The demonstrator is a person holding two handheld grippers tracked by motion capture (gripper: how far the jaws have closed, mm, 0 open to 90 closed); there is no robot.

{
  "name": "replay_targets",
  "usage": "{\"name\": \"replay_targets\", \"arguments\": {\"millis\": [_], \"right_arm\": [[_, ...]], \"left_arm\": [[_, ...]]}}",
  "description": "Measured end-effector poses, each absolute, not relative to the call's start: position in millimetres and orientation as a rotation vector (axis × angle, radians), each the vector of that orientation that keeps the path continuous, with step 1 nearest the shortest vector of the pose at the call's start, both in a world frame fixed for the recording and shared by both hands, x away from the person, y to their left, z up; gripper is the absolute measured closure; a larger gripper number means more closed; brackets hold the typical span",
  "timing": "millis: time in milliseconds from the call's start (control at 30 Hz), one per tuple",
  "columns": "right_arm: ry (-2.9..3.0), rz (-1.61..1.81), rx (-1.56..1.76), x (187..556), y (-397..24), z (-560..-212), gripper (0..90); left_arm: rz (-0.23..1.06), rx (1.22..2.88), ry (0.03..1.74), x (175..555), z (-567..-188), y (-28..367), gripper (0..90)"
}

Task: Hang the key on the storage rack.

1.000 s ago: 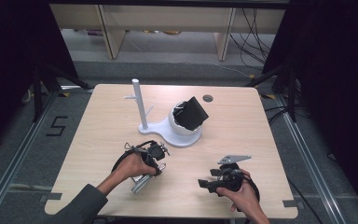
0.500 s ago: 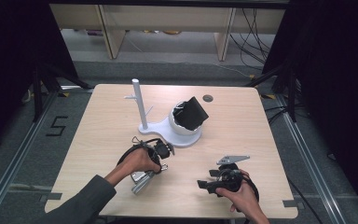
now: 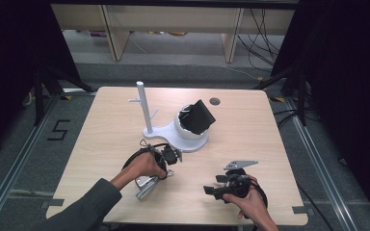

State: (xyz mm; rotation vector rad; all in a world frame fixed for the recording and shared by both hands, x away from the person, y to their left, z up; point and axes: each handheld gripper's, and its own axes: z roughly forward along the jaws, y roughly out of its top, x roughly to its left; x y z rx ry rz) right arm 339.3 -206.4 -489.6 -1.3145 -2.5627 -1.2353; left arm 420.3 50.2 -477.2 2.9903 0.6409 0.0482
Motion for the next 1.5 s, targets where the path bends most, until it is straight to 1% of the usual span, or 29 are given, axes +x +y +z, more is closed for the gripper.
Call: {"name": "replay_targets", "arguments": {"millis": [233, 267, 400, 533, 767, 900, 1000, 1033, 1200, 1233, 1267, 1500], "right_arm": [[-2.559, -1.233, -1.325, 340, -208, -490, 27.9], [-2.584, -1.253, -1.29, 341, -208, -491, 27.9], [-2.56, -1.239, -1.318, 340, -208, -490, 27.9], [-2.551, -1.235, -1.325, 340, -208, -490, 27.9], [-2.545, -1.236, -1.317, 341, -208, -491, 27.9], [-2.552, -1.234, -1.324, 341, -208, -491, 27.9], [-2.554, -1.233, -1.326, 341, -208, -491, 27.9], [-2.556, -1.233, -1.325, 341, -208, -491, 27.9], [-2.553, -1.232, -1.325, 341, -208, -491, 28.0], [-2.555, -1.234, -1.326, 341, -208, -491, 27.9], [-2.556, -1.234, -1.326, 341, -208, -491, 27.9], [-2.552, -1.233, -1.326, 341, -208, -491, 27.9]], "left_arm": [[0.028, 2.965, 0.626, 421, -475, 57, 75.2], [0.029, 2.95, 0.633, 421, -471, 59, 75.2], [0.025, 2.909, 0.655, 421, -461, 67, 75.2], [0.049, 2.881, 0.679, 423, -451, 76, 75.2], [0.089, 2.836, 0.73, 429, -422, 98, 75.2], [0.143, 2.816, 0.76, 433, -396, 117, 75.2], [0.161, 2.803, 0.772, 434, -386, 124, 75.2], [0.173, 2.798, 0.784, 436, -376, 131, 75.2], [0.215, 2.779, 0.809, 439, -357, 143, 75.2], [0.233, 2.759, 0.827, 442, -346, 150, 75.2], [0.234, 2.735, 0.851, 443, -342, 153, 75.2], [0.273, 2.701, 0.915, 452, -321, 174, 75.2]]}}
